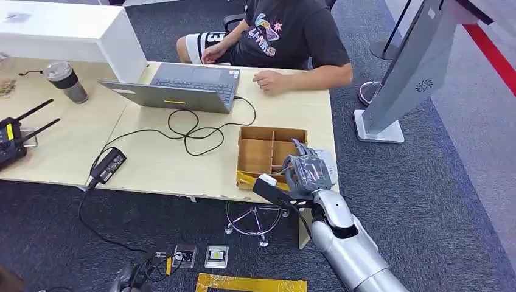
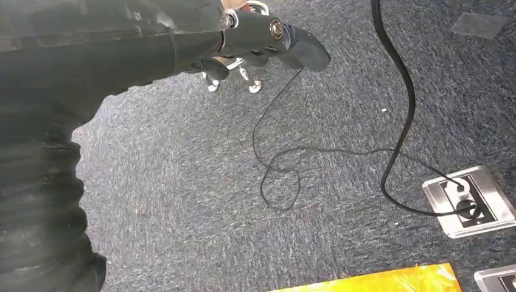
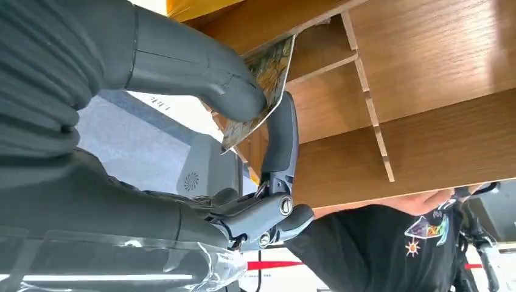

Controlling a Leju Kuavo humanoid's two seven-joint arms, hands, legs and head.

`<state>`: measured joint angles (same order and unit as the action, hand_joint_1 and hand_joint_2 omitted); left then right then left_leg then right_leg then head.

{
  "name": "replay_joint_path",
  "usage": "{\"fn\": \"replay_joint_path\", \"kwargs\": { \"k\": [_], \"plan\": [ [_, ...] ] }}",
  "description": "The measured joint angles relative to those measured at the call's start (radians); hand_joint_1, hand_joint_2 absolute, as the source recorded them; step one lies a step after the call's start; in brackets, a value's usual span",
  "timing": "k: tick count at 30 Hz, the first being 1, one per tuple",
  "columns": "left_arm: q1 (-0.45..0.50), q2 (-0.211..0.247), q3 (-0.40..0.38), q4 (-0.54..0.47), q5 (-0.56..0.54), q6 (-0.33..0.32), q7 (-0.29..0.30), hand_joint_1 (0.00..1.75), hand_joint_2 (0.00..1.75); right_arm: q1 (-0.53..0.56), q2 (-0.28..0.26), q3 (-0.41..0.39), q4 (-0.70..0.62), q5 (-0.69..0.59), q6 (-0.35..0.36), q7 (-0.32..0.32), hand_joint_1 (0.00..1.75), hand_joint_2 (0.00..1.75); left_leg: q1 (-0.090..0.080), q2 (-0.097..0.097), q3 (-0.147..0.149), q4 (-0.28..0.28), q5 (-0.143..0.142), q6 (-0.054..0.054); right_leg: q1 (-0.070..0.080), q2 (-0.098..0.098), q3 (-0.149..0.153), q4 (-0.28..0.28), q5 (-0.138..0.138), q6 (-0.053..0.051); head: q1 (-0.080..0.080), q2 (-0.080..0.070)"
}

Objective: Pass the card to the sensor for recognition and then transmit it.

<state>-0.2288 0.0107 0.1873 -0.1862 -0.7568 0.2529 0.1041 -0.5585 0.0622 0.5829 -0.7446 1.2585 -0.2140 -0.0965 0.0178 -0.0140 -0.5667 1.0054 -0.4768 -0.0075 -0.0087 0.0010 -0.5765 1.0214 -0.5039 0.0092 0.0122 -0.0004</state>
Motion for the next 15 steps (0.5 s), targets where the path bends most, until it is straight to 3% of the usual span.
{"fn": "replay_joint_path", "kwargs": {
  "k": [3,4,15],
  "plan": [
    [0.0,0.0,0.0,0.0,0.0,0.0,0.0,0.0,1.75,0.0,0.0,0.0,0.0,0.0,0.0,0.0,1.62,1.75,0.0,0.0,0.0,0.0,0.0,0.0,0.0,0.0,0.0,0.0,0.0,0.0,0.0,0.0],
    [0.0,0.0,0.0,0.0,0.0,0.0,0.0,0.0,1.75,0.0,0.0,0.0,0.0,0.0,0.0,0.0,1.75,1.75,0.0,0.0,0.0,0.0,0.0,0.0,0.0,0.0,0.0,0.0,0.0,0.0,0.0,0.0],
    [0.0,0.0,0.0,0.0,0.0,0.0,0.0,0.0,1.75,0.0,0.0,0.0,0.004,0.002,-0.008,0.0,1.75,1.75,0.0,0.0,0.0,0.0,0.0,0.0,0.0,0.0,0.0,0.0,0.0,0.0,0.0,0.0]
  ]
}}
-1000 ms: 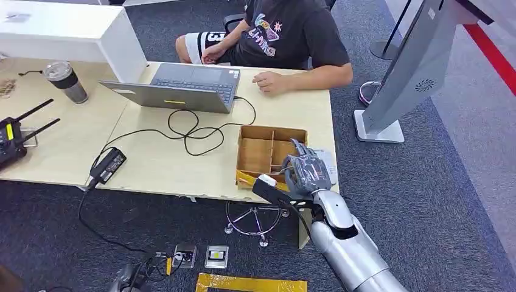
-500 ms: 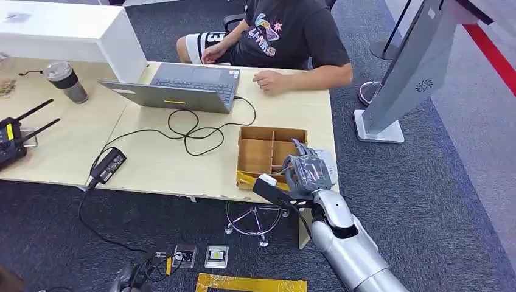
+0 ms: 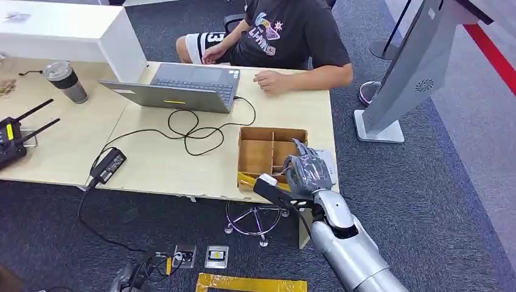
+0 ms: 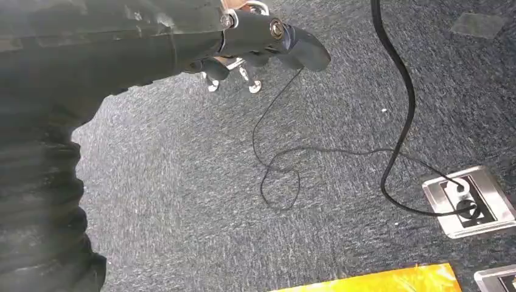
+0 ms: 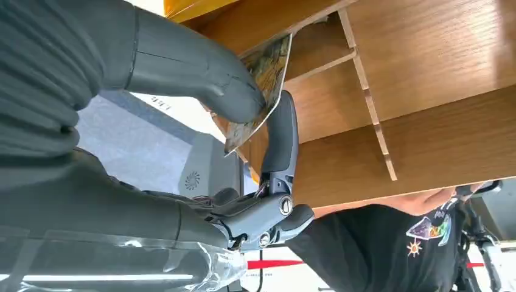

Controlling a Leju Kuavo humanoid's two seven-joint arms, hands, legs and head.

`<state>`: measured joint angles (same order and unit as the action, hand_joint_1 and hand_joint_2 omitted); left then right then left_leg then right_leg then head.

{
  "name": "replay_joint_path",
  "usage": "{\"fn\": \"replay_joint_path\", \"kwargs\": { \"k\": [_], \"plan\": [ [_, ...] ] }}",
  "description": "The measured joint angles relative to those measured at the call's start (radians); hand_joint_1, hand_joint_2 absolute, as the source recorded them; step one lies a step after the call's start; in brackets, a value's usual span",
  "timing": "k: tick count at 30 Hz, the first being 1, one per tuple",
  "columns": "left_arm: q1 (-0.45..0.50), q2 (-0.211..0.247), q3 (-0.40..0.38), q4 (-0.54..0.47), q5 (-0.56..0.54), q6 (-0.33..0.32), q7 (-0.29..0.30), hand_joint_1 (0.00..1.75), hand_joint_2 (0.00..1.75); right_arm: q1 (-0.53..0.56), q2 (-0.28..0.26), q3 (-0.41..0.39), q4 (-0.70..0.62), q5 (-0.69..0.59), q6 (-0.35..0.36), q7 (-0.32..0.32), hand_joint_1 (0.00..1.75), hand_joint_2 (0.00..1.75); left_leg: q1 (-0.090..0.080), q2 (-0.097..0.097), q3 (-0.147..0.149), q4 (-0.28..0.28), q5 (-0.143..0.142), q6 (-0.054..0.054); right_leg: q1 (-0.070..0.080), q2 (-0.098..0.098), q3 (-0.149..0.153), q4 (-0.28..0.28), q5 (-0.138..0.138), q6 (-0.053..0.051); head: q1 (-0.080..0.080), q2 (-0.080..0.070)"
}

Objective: Pass the card to the sensor for recognition and then transmit it.

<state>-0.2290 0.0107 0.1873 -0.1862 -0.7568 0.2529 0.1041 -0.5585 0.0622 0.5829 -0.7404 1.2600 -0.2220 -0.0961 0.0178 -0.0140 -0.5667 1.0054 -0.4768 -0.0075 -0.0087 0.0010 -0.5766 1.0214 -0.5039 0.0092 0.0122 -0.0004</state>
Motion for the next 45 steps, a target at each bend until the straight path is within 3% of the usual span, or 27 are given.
{"fn": "replay_joint_path", "kwargs": {
  "k": [9,14,18,45],
  "plan": [
    [0.0,0.0,0.0,0.0,0.0,0.0,0.0,0.0,1.75,0.0,0.0,0.0,0.0,0.0,-0.001,0.0,1.75,1.75,0.0,0.0,0.0,0.0,0.0,0.0,0.0,0.0,0.0,0.0,0.0,0.0,0.0,0.0],
    [0.0,0.0,0.0,0.0,0.0,0.001,0.0,0.0,1.75,-0.018,-0.003,-0.001,0.002,-0.004,-0.06,0.013,1.75,1.75,0.0,0.0,0.0,0.0,0.0,0.0,0.0,0.0,0.0,0.0,0.0,0.0,0.0,0.0],
    [0.0,0.0,0.0,0.0,0.0,0.001,0.0,0.0,1.75,-0.063,-0.013,-0.011,-0.007,-0.005,-0.061,0.017,1.75,1.75,0.0,0.001,0.0,0.0,0.0,0.0,0.0,0.001,0.0,0.0,0.0,0.0,0.0,0.0],
    [0.001,0.0,0.0,0.0,-0.001,0.006,-0.001,0.0,1.75,-0.117,-0.057,-0.101,-0.26,0.031,0.001,0.013,1.75,1.75,0.0,0.001,0.0,0.0,0.0,0.0,0.0,0.001,0.0,0.0,0.0,0.0,0.0,0.0]
  ]
}}
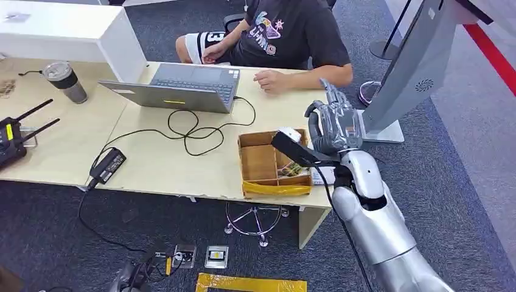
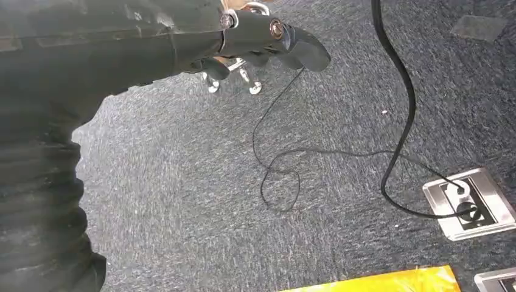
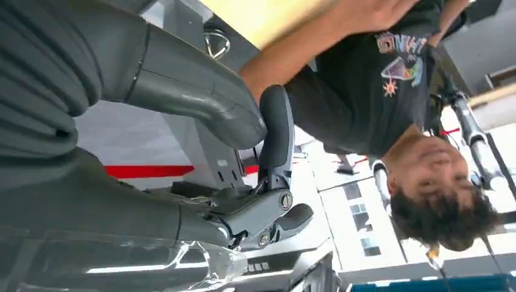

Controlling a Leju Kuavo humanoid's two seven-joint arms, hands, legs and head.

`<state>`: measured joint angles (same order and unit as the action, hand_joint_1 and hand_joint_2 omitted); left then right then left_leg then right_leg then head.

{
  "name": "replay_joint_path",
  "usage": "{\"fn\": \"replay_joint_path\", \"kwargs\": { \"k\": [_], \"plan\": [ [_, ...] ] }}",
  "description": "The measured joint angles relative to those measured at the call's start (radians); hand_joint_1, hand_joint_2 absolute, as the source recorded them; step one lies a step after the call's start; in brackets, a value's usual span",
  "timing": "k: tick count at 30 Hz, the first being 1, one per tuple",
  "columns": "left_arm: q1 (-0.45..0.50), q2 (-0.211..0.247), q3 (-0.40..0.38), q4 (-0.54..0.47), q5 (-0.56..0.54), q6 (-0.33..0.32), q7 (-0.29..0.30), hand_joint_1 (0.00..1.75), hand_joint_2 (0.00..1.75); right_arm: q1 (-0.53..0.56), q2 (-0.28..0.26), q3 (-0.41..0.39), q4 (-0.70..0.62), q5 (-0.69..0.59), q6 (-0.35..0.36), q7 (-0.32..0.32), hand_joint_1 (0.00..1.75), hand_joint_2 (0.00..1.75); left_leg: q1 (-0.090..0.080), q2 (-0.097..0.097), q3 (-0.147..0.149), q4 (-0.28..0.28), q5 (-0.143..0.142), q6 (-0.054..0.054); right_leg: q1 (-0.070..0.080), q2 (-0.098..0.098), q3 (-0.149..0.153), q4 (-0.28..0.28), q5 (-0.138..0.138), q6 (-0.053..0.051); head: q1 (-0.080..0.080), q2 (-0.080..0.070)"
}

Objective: Pass the card to the sensor for recognition and then transmit it.

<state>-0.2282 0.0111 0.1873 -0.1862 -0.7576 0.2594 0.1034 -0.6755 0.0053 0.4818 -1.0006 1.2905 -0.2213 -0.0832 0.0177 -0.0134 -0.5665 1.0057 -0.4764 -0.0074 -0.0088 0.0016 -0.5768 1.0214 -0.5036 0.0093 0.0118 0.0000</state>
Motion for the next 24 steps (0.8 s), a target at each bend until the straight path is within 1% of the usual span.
{"fn": "replay_joint_path", "kwargs": {
  "k": [6,16,21,22,23,24],
  "plan": [
    [0.0,0.0,0.0,0.0,0.0,0.0,0.0,0.0,1.75,-0.009,-0.006,-0.015,-0.059,0.006,0.008,-0.001,1.75,1.75,0.0,0.0,0.0,0.0,0.0,0.0,0.0,0.0,0.0,0.0,0.0,0.0,0.0,0.0],
    [0.0,0.0,0.0,0.0,-0.002,0.0,0.0,0.0,1.75,-0.023,-0.015,-0.031,-0.11,0.019,0.01,-0.003,1.75,1.75,0.0,0.0,0.0,0.0,0.0,0.0,0.0,0.0,0.0,0.0,0.0,0.0,0.0,0.0],
    [0.0,-0.001,0.0,0.0,-0.001,0.0,0.0,0.0,1.75,-0.048,-0.019,-0.038,-0.138,0.016,0.045,-0.013,1.75,1.75,0.0,0.0,0.0,0.0,0.0,0.0,0.0,0.0,0.0,0.0,0.0,0.0,0.0,0.0],
    [0.0,-0.001,0.0,0.0,0.0,0.0,0.0,0.0,1.75,-0.048,-0.019,-0.038,-0.139,0.015,0.045,-0.014,1.57,1.75,0.0,0.0,0.0,0.0,0.0,0.0,0.0,0.0,0.0,0.0,0.0,0.0,0.0,0.0],
    [0.0,-0.001,0.0,0.0,0.0,0.0,0.0,0.0,1.75,-0.048,-0.019,-0.038,-0.139,0.014,0.045,-0.016,0.28,1.75,0.0,0.0,0.0,0.0,0.0,0.0,0.0,0.0,0.0,0.0,0.0,0.0,0.0,0.0],
    [0.0,-0.001,0.0,0.0,0.0,0.0,0.0,0.0,1.75,-0.048,-0.019,-0.038,-0.14,0.013,0.046,-0.018,0.0,1.75,0.0,0.0,0.0,0.0,0.0,0.0,0.0,0.0,0.0,0.0,0.0,0.0,0.0,0.0]
  ]
}}
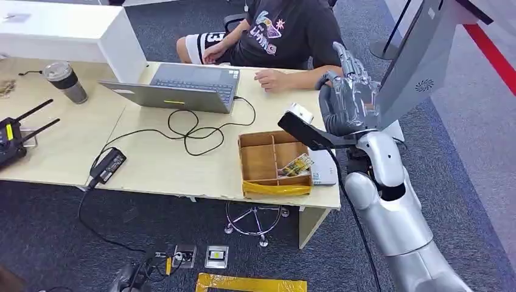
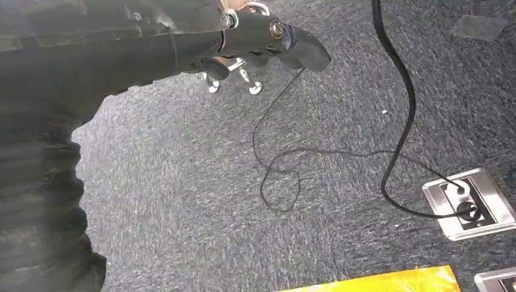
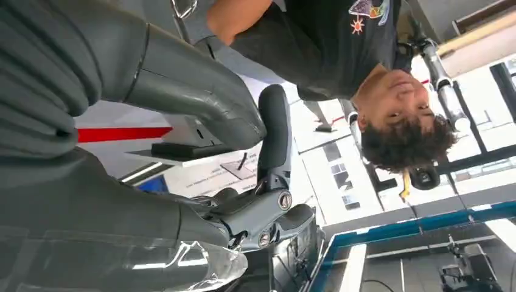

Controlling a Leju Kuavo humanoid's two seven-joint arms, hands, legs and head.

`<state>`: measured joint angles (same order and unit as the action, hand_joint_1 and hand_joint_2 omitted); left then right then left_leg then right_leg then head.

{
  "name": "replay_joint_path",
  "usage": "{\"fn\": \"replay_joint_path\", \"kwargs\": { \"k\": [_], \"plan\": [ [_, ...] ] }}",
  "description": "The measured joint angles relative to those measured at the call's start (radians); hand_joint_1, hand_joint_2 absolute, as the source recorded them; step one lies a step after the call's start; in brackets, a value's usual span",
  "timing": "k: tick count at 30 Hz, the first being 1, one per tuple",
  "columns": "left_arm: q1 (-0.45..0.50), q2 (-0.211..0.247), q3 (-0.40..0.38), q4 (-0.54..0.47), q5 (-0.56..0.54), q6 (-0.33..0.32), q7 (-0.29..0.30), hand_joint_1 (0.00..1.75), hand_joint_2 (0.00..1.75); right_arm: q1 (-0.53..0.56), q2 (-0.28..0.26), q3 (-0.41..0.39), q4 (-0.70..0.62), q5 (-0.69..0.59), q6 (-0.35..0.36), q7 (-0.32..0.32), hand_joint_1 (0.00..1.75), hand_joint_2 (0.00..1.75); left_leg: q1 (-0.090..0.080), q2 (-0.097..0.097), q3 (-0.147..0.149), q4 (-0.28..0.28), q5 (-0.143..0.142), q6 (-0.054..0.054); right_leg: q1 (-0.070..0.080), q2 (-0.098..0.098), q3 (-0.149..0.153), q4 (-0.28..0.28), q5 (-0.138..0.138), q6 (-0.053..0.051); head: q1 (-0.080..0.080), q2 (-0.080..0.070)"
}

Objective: Pass the card to the sensor for recognition and then transmit it.

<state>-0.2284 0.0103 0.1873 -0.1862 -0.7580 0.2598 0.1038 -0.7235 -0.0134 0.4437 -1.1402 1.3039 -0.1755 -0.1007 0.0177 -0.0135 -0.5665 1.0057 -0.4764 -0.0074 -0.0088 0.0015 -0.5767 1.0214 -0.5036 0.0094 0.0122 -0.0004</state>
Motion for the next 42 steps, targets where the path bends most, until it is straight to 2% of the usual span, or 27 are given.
{"fn": "replay_joint_path", "kwargs": {
  "k": [12,21,27,42],
  "plan": [
    [0.0,0.0,0.0,0.0,0.004,0.0,0.0,0.0,1.75,0.024,0.001,0.005,0.014,-0.068,0.11,-0.018,0.0,1.75,0.0,0.0,0.0,0.0,0.0,0.0,0.0,0.0,0.0,0.0,0.0,0.0,0.0,0.0],
    [0.0,0.0,0.0,0.0,0.004,0.0,0.0,0.0,1.75,0.042,0.005,0.008,0.03,-0.08,0.127,-0.023,0.0,1.75,0.0,0.0,-0.001,0.0,0.0,0.0,0.0,0.0,0.0,0.0,0.0,0.0,0.0,0.0],
    [-0.001,0.0,0.0,0.0,0.002,0.0,0.0,0.0,1.75,0.06,0.008,0.011,0.046,-0.102,0.192,-0.017,0.0,1.75,0.0,0.0,-0.001,0.0,0.0,0.0,0.0,0.0,0.0,0.0,0.0,0.0,0.0,0.0],
    [-0.002,0.0,0.0,0.0,-0.01,-0.004,0.0,0.0,1.75,0.083,0.009,0.05,0.126,-0.127,0.206,-0.008,0.0,1.75,0.0,0.0,-0.001,0.0,0.0,0.0,0.0,0.0,0.0,0.0,0.0,0.0,0.0,0.0]
  ]
}}
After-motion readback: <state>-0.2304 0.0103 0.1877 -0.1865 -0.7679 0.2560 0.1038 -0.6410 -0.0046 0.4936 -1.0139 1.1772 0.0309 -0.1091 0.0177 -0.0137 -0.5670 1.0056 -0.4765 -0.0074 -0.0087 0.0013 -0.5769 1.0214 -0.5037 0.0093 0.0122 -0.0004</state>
